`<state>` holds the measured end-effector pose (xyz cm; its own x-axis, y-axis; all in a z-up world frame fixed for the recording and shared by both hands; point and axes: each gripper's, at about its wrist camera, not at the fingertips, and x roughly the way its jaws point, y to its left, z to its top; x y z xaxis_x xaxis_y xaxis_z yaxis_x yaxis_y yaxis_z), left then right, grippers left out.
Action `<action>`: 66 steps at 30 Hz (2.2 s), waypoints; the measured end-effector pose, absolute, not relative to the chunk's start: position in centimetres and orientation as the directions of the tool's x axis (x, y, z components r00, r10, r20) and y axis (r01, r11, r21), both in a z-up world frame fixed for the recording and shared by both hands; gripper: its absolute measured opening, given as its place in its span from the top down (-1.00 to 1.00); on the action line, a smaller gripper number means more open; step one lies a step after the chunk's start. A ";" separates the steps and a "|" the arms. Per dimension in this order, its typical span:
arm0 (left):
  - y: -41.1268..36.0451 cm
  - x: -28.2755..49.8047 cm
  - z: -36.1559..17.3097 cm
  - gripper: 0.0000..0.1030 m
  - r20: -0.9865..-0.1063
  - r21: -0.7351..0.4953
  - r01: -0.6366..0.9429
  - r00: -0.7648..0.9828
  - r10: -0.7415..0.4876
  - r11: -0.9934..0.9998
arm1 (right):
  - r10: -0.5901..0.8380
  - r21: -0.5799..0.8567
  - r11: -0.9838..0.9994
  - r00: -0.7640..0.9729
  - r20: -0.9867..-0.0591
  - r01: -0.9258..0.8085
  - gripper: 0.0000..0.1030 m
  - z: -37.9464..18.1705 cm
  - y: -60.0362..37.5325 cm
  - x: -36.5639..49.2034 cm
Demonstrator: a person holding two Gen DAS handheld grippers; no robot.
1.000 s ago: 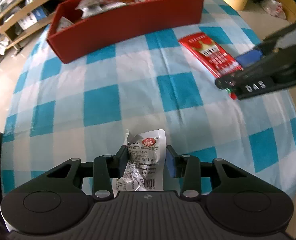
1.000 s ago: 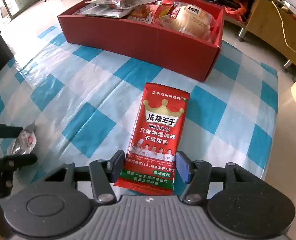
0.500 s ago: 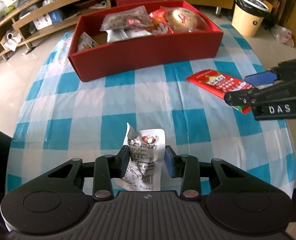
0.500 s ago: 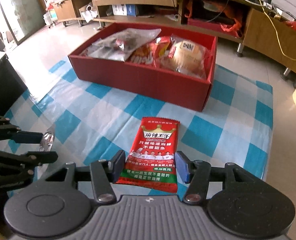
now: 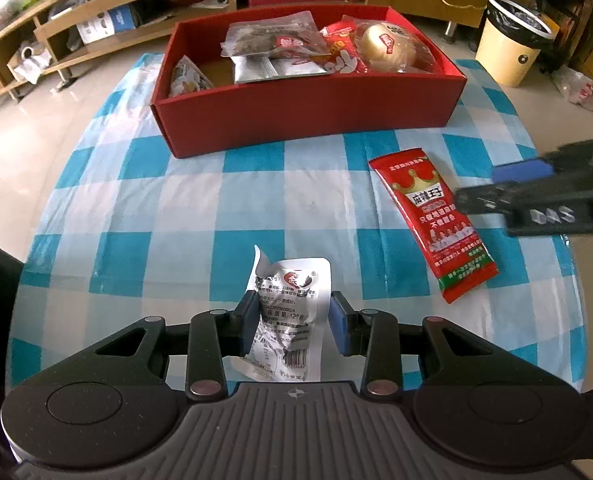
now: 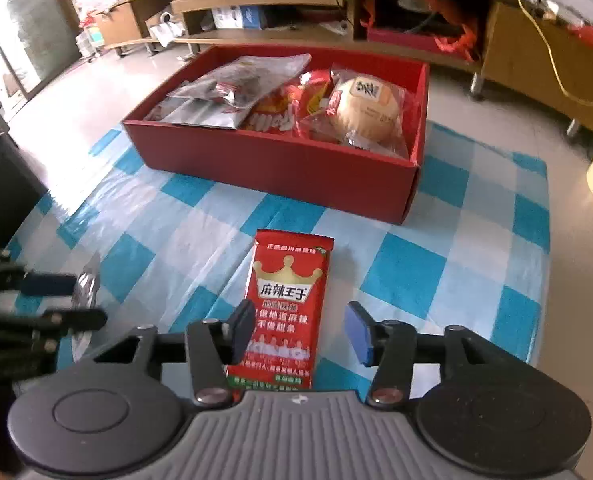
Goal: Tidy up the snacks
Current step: 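Lift the foil packet with the left tool while the right lifts the red packet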
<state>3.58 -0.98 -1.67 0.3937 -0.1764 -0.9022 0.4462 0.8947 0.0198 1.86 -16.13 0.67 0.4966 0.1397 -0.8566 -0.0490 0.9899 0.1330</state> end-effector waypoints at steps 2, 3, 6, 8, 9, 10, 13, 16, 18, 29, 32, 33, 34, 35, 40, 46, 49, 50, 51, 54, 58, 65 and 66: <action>-1.0 3.5 -1.7 0.12 -0.903 0.014 0.449 0.390 -0.182 0.893 | 0.145 0.141 0.989 0.472 -0.869 -0.044 -0.42 0.0 -15.7 3.0; -1.0 3.5 -1.7 0.12 -0.904 0.013 0.449 0.388 -0.182 0.893 | 0.139 0.134 0.990 0.455 -0.879 -0.044 -0.49 -0.5 -15.3 3.6; -0.9 3.6 -2.0 0.12 -0.908 0.006 0.451 0.376 -0.184 0.893 | 0.098 0.085 0.995 0.401 -0.911 -0.051 -0.48 -2.3 -14.1 4.6; -0.9 3.6 -2.2 0.12 -0.912 0.005 0.452 0.369 -0.182 0.892 | 0.077 0.052 0.996 0.368 -0.927 -0.077 -0.47 -3.3 -13.2 4.5; -0.8 3.7 -2.2 0.12 -0.913 0.003 0.453 0.365 -0.182 0.891 | 0.062 0.026 0.995 0.384 -0.921 -0.099 -0.34 -3.3 -12.8 4.1; -0.8 3.7 -2.3 0.12 -0.914 0.002 0.455 0.362 -0.183 0.890 | 0.067 0.021 0.992 0.389 -0.919 -0.121 -0.18 -3.2 -12.6 3.9; -1.0 3.7 -2.1 0.12 -0.912 0.002 0.461 0.364 -0.187 0.887 | 0.084 0.034 0.991 0.385 -0.919 -0.133 -0.08 -2.8 -12.8 3.2; -1.1 3.4 -1.7 0.12 -0.906 0.001 0.469 0.374 -0.198 0.883 | 0.091 0.035 0.988 0.388 -0.917 -0.151 -0.01 -2.4 -12.6 2.5; -1.1 3.4 -1.6 0.16 -0.902 0.000 0.468 0.381 -0.202 0.884 | 0.114 0.055 0.987 0.406 -0.907 -0.154 0.24 -1.7 -12.6 1.9; -0.5 3.7 -2.1 -0.55 -0.920 -0.020 0.453 0.340 -0.194 0.891 | 0.188 0.145 0.981 0.417 -0.889 -0.132 -0.02 -0.5 -13.3 2.2; -0.7 3.5 -2.8 -0.60 -0.923 0.003 0.458 0.344 -0.174 0.889 | 0.157 0.092 0.979 0.394 -0.905 -0.179 -0.20 -1.6 -11.8 2.6; -0.9 3.7 -3.2 -0.60 -0.924 0.015 0.458 0.346 -0.163 0.889 | 0.145 0.075 0.979 0.384 -0.912 -0.192 -0.26 -2.1 -11.4 2.8; -1.1 4.0 -3.7 -0.57 -0.928 0.028 0.456 0.342 -0.146 0.890 | 0.136 0.064 0.979 0.381 -0.915 -0.195 -0.37 -2.5 -11.1 3.1; -1.4 4.2 -4.2 -0.53 -0.932 0.036 0.454 0.337 -0.134 0.890 | 0.135 0.065 0.980 0.383 -0.914 -0.190 -0.40 -2.7 -11.1 3.4; -2.0 4.3 -5.4 -0.29 -0.942 0.072 0.481 0.320 -0.099 0.874 | 0.091 0.034 0.984 0.333 -0.939 -0.174 -1.00 -4.0 -10.4 4.3; -1.6 5.7 -5.4 -0.44 -0.949 0.036 0.446 0.296 -0.109 0.894 | 0.064 0.037 0.995 0.327 -0.943 -0.088 -1.00 -4.6 -11.0 5.7; -1.8 5.0 -5.4 -0.28 -0.941 0.046 0.443 0.319 -0.110 0.895 | 0.067 0.033 0.995 0.380 -0.923 -0.094 -1.00 -4.7 -11.0 5.2; -2.0 4.7 -5.2 -0.24 -0.938 0.050 0.453 0.327 -0.113 0.890 | 0.077 0.036 0.993 0.387 -0.919 -0.111 -1.00 -4.8 -11.0 5.1; -2.1 4.5 -5.1 -0.22 -0.937 0.061 0.453 0.333 -0.106 0.890 | 0.086 0.037 0.991 0.391 -0.917 -0.131 -0.88 -4.7 -11.1 4.9; -1.8 4.4 -5.0 -0.20 -0.943 0.051 0.437 0.317 -0.101 0.898 | 0.114 0.035 0.979 0.403 -0.908 -0.200 -0.20 -3.7 -10.7 3.8; -1.1 4.1 -4.3 -0.20 -0.936 0.045 0.432 0.333 -0.113 0.901 | 0.114 0.019 0.973 0.406 -0.907 -0.232 -0.02 -3.1 -10.2 3.1; 0.6 5.3 -2.5 -0.20 -0.920 -0.033 0.359 0.353 -0.168 0.933 | 0.150 0.086 0.983 0.430 -0.890 -0.164 0.04 -1.6 -12.5 3.0; 0.7 5.5 -2.3 -0.20 -0.917 -0.040 0.356 0.357 -0.176 0.934 | 0.157 0.100 0.984 0.440 -0.884 -0.150 0.04 -1.1 -13.0 2.9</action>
